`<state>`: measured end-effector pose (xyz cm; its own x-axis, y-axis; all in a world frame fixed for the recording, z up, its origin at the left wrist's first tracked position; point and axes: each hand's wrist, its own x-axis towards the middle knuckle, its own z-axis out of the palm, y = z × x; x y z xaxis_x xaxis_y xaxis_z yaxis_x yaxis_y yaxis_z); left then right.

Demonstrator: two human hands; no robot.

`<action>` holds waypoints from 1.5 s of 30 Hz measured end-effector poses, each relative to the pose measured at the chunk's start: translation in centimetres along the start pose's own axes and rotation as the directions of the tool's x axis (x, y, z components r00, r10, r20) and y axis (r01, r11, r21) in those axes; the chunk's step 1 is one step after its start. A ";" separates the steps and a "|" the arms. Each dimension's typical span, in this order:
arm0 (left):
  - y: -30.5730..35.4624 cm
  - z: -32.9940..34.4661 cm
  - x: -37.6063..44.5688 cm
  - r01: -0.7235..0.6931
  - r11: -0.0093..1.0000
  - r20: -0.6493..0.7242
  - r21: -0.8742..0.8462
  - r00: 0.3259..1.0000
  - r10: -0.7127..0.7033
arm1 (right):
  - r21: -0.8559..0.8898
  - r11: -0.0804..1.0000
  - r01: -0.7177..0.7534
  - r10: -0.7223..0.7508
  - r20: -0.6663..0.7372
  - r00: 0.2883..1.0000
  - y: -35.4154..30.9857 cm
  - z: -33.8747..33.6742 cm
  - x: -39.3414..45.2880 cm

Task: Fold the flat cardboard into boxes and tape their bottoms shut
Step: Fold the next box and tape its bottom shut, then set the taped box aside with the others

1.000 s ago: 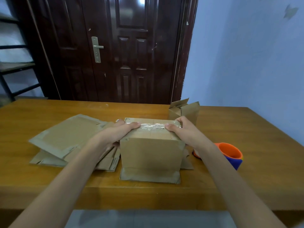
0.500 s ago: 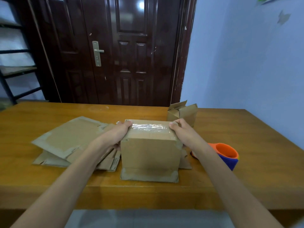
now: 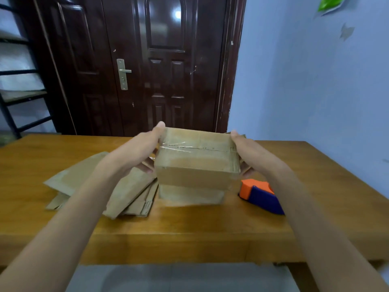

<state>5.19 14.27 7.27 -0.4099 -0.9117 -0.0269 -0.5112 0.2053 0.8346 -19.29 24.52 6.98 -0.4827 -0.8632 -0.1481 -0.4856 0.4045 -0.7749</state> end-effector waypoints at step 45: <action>-9.6 7.4 5.6 -0.121 0.942 -0.294 -0.314 0.955 0.025 | 0.268 0.917 0.294 -0.198 -0.334 0.922 8.3 7.9 5.6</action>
<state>2.25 9.84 -4.93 -0.1823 -0.9707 0.1568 -0.1947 0.1919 0.9619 -20.26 20.61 -5.15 -0.5920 -0.7747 0.2221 -0.3922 0.0362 -0.9192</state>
